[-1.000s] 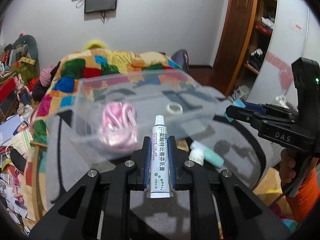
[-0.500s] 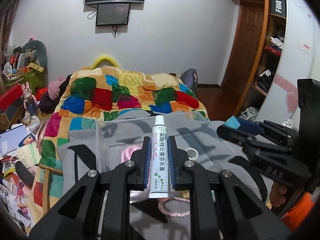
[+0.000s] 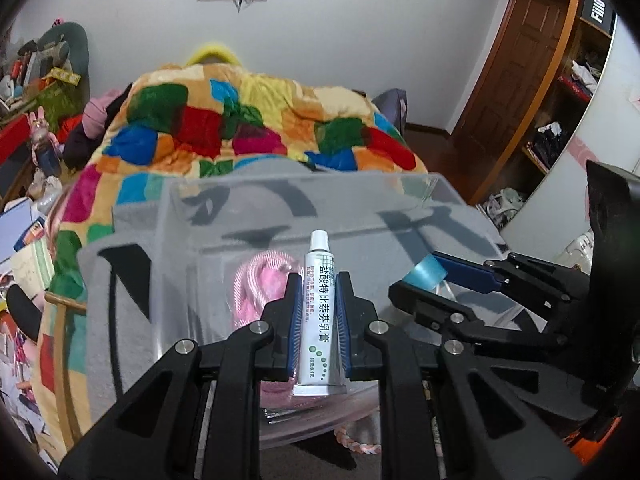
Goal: Organize objects
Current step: 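Grasp the white ointment tube with the left gripper while the right grasps teal tape, then release the tube and teal tape into the clear box with both grippers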
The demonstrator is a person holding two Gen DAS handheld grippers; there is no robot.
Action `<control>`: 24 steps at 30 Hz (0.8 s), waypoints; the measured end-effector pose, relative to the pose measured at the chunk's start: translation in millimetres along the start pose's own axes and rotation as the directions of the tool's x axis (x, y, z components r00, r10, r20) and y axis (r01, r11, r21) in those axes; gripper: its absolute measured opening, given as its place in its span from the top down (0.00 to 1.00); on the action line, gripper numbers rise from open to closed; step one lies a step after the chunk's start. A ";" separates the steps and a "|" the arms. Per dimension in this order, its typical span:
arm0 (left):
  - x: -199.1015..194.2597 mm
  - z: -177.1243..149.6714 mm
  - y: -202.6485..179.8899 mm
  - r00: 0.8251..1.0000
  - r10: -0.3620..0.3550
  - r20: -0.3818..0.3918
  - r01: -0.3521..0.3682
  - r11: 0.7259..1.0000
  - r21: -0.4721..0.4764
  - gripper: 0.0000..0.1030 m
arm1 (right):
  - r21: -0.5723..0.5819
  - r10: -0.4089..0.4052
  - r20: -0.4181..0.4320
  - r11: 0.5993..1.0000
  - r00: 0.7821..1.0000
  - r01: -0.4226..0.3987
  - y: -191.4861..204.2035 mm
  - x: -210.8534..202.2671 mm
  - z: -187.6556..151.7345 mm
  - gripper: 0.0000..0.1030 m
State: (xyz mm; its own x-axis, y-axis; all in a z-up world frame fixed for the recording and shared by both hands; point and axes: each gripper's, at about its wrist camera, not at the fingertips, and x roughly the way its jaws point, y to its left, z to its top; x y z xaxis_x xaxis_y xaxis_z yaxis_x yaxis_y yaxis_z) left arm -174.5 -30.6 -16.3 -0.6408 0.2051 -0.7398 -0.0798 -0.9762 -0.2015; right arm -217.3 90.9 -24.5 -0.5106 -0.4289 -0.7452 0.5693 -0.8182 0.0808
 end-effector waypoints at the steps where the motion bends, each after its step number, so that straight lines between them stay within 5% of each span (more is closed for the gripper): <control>1: 2.2 -1.6 -0.7 1.000 -0.003 -0.008 0.003 1.000 0.000 0.85 | -0.003 0.001 -0.009 1.000 1.000 -0.001 0.4 2.6 -1.0 0.65; 12: -11.1 -3.8 -11.5 1.000 0.019 -0.002 -0.019 0.999 0.033 0.83 | -0.039 -0.001 -0.024 0.999 1.000 0.000 4.6 -3.0 -2.5 0.64; 20: -51.6 -9.5 -19.6 0.994 0.051 0.098 -0.056 0.997 0.048 0.49 | -0.055 -0.024 0.066 0.998 0.998 0.027 0.5 -49.4 -14.6 0.55; 24: -67.9 -19.2 -25.7 0.990 0.055 0.127 -0.064 0.996 0.066 0.43 | -0.028 -0.023 0.094 0.999 0.995 0.026 -11.2 -72.9 -28.7 0.52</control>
State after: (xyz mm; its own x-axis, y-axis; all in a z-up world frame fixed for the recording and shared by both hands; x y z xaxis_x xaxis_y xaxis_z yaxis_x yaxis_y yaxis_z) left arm -114.2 -18.1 26.7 -0.7360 0.1405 -0.6623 -0.0890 -0.9898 -0.1111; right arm -168.0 142.4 9.9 -0.5817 -0.4440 -0.6815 0.5741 -0.8177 0.0427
